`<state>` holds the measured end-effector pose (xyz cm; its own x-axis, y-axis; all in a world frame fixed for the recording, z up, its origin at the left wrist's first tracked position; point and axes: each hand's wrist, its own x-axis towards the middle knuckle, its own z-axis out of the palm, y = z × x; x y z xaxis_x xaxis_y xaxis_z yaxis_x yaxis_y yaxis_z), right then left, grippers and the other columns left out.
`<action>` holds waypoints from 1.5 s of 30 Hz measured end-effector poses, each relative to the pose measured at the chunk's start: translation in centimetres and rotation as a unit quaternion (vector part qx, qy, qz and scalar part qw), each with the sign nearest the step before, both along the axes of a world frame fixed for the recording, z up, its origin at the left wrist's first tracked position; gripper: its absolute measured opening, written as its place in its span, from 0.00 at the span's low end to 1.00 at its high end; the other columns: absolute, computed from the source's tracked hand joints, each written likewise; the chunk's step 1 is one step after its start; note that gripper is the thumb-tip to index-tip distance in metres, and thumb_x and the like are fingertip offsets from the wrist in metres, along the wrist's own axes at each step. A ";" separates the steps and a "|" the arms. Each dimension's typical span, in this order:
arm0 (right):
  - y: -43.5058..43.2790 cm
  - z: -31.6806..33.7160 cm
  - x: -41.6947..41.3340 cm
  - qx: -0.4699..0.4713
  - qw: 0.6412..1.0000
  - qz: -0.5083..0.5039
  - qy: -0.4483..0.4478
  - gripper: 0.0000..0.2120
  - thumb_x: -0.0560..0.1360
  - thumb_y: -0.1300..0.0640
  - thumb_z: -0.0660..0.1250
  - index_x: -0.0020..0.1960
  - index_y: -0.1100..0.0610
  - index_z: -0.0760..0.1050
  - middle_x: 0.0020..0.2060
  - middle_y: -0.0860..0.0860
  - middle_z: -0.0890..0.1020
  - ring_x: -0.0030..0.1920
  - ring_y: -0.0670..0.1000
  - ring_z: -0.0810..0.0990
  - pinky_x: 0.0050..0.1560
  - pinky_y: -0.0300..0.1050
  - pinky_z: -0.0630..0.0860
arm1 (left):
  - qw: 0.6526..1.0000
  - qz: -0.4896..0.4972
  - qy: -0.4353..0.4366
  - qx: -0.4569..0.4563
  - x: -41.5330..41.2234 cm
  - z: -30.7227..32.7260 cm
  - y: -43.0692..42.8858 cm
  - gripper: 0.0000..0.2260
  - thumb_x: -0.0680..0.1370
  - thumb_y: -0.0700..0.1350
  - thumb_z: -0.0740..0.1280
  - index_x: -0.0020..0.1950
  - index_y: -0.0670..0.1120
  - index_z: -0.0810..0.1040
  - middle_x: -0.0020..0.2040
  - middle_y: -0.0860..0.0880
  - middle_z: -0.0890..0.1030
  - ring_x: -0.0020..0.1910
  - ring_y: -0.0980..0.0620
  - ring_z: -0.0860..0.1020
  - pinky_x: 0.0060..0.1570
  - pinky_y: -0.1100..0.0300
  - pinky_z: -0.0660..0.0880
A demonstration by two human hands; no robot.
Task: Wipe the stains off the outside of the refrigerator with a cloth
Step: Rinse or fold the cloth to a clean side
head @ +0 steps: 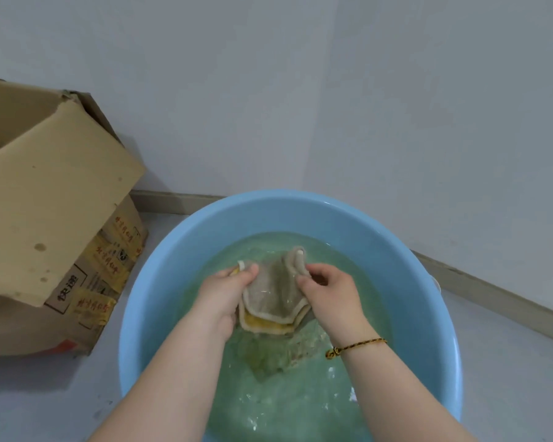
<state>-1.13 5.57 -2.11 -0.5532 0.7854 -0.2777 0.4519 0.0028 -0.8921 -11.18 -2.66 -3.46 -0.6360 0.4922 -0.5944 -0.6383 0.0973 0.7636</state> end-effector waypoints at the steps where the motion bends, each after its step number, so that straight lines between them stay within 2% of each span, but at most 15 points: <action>1: -0.3 0.6 -0.1 0.029 0.999 -0.003 0.018 0.09 0.74 0.65 0.64 0.53 0.61 0.77 0.38 0.49 0.78 0.37 0.45 0.75 0.37 0.27 0.69 | 1.000 0.011 0.000 0.022 0.2 1.0 0.1 0.06 0.77 0.39 0.62 0.46 0.38 0.77 0.34 0.42 0.84 0.25 0.55 0.80 0.29 0.64 0.77; 5: -2.8 0.5 -0.6 0.236 0.970 0.041 0.037 0.12 0.73 0.65 0.63 0.56 0.60 0.76 0.45 0.50 0.76 0.45 0.48 0.73 0.47 0.33 0.67 | 0.994 -0.033 0.073 0.070 1.7 3.0 0.9 0.12 0.76 0.50 0.64 0.48 0.42 0.79 0.42 0.45 0.82 0.40 0.51 0.80 0.43 0.58 0.76; 9: -4.2 -0.2 -0.7 0.322 0.934 0.145 0.054 0.21 0.68 0.57 0.54 0.56 0.60 0.77 0.45 0.56 0.79 0.45 0.58 0.78 0.46 0.45 0.74 | 0.991 0.058 0.098 0.068 2.2 2.5 1.0 0.03 0.73 0.41 0.69 0.45 0.43 0.77 0.37 0.49 0.81 0.34 0.55 0.79 0.35 0.66 0.75; 12: -3.9 -0.5 -0.5 0.366 0.921 0.121 0.053 0.26 0.66 0.51 0.60 0.65 0.50 0.66 0.58 0.51 0.74 0.60 0.51 0.70 0.64 0.45 0.65 | 0.986 0.122 0.078 0.079 1.1 2.4 0.6 0.04 0.75 0.40 0.66 0.40 0.44 0.76 0.36 0.48 0.79 0.33 0.54 0.77 0.30 0.69 0.75; 15: -3.5 1.0 -0.2 0.190 0.977 0.092 0.028 0.48 0.66 0.50 0.73 0.73 0.44 0.42 0.70 0.42 0.52 0.70 0.37 0.47 0.72 0.37 0.47 | 0.988 0.087 0.059 0.112 0.9 3.1 0.4 0.06 0.77 0.43 0.63 0.43 0.45 0.77 0.40 0.48 0.81 0.35 0.54 0.80 0.32 0.66 0.78; 18: -2.9 1.1 -0.2 -0.009 0.995 0.077 0.055 0.55 0.64 0.57 0.76 0.74 0.47 0.37 0.61 0.41 0.68 0.60 0.39 0.70 0.56 0.27 0.70 | 0.990 0.002 0.049 0.134 1.4 3.6 0.7 0.11 0.79 0.46 0.58 0.44 0.44 0.78 0.37 0.48 0.84 0.34 0.55 0.82 0.32 0.64 0.79; 21: -2.3 0.4 -0.7 -0.094 0.983 0.113 0.110 0.46 0.59 0.60 0.78 0.70 0.51 0.58 0.48 0.44 0.78 0.45 0.39 0.78 0.42 0.37 0.79 | 0.989 -0.036 0.016 0.143 1.1 3.9 0.6 0.16 0.80 0.48 0.56 0.41 0.43 0.78 0.30 0.50 0.83 0.29 0.56 0.82 0.29 0.65 0.78; 23: -2.1 0.4 -0.7 -0.122 0.974 0.148 0.120 0.19 0.60 0.64 0.74 0.49 0.54 0.76 0.35 0.48 0.80 0.33 0.44 0.77 0.30 0.37 0.74 | 0.991 -0.042 0.010 0.127 1.0 3.5 0.6 0.16 0.80 0.49 0.55 0.40 0.44 0.77 0.30 0.51 0.83 0.28 0.56 0.81 0.30 0.63 0.78; 25: -1.7 0.7 -0.4 -0.150 0.973 0.155 0.081 0.07 0.61 0.63 0.71 0.31 0.54 0.73 0.22 0.46 0.74 0.24 0.46 0.69 0.24 0.35 0.64 | 0.993 -0.033 -0.015 0.114 1.0 3.3 0.7 0.18 0.81 0.51 0.53 0.44 0.43 0.77 0.34 0.48 0.83 0.33 0.53 0.81 0.40 0.57 0.76; 29: -0.3 0.4 0.0 0.106 0.978 0.106 -0.146 0.07 0.66 0.62 0.68 0.38 0.55 0.70 0.29 0.46 0.76 0.34 0.53 0.74 0.31 0.37 0.66 | 0.994 -0.097 -0.015 0.054 0.9 2.9 0.7 0.34 0.73 0.68 0.49 0.68 0.46 0.66 0.61 0.45 0.75 0.57 0.45 0.76 0.63 0.52 0.66; 31: -0.5 -0.3 0.3 0.399 0.886 0.072 -0.224 0.15 0.60 0.60 0.73 0.41 0.55 0.69 0.35 0.49 0.78 0.38 0.54 0.78 0.32 0.40 0.65 | 0.990 -0.111 -0.059 0.064 1.0 3.1 0.6 0.38 0.65 0.71 0.57 0.65 0.46 0.68 0.61 0.45 0.75 0.59 0.43 0.75 0.66 0.47 0.65; 35: -2.2 -2.6 -0.2 0.591 0.799 0.103 -0.042 0.16 0.57 0.64 0.66 0.41 0.55 0.64 0.31 0.50 0.76 0.38 0.55 0.81 0.52 0.50 0.75 | 0.992 -0.037 -0.082 0.087 1.0 2.5 0.8 0.18 0.68 0.56 0.69 0.46 0.41 0.76 0.44 0.44 0.78 0.42 0.48 0.78 0.54 0.52 0.74; 41: -2.9 -0.4 -0.1 0.231 0.969 0.078 -0.044 0.39 0.69 0.61 0.69 0.73 0.52 0.51 0.61 0.48 0.73 0.54 0.51 0.78 0.43 0.35 0.67 | 0.982 0.077 0.051 0.163 2.1 2.6 1.6 0.04 0.74 0.37 0.65 0.40 0.44 0.76 0.31 0.50 0.82 0.29 0.58 0.79 0.31 0.67 0.77; 43: -2.5 -0.4 -0.3 0.112 0.988 0.096 -0.041 0.32 0.69 0.60 0.68 0.70 0.53 0.59 0.54 0.47 0.76 0.50 0.48 0.77 0.42 0.32 0.67 | 0.974 0.061 0.105 0.189 2.3 2.9 1.7 0.07 0.75 0.38 0.64 0.37 0.44 0.75 0.27 0.51 0.80 0.27 0.58 0.78 0.30 0.67 0.76; 45: -2.3 0.1 -0.5 0.103 0.985 0.136 -0.035 0.12 0.68 0.62 0.69 0.48 0.52 0.70 0.35 0.43 0.74 0.33 0.40 0.73 0.32 0.28 0.66 | 0.968 0.039 0.119 0.216 2.1 3.3 1.7 0.09 0.75 0.39 0.63 0.34 0.44 0.74 0.23 0.50 0.77 0.24 0.56 0.76 0.28 0.67 0.75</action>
<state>-1.64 3.25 -1.99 -0.7360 0.6548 -0.1717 0.4691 0.3105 -0.8268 -9.04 -0.99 -0.20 -0.7748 0.6074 -0.1753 -0.4313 -0.3051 0.8490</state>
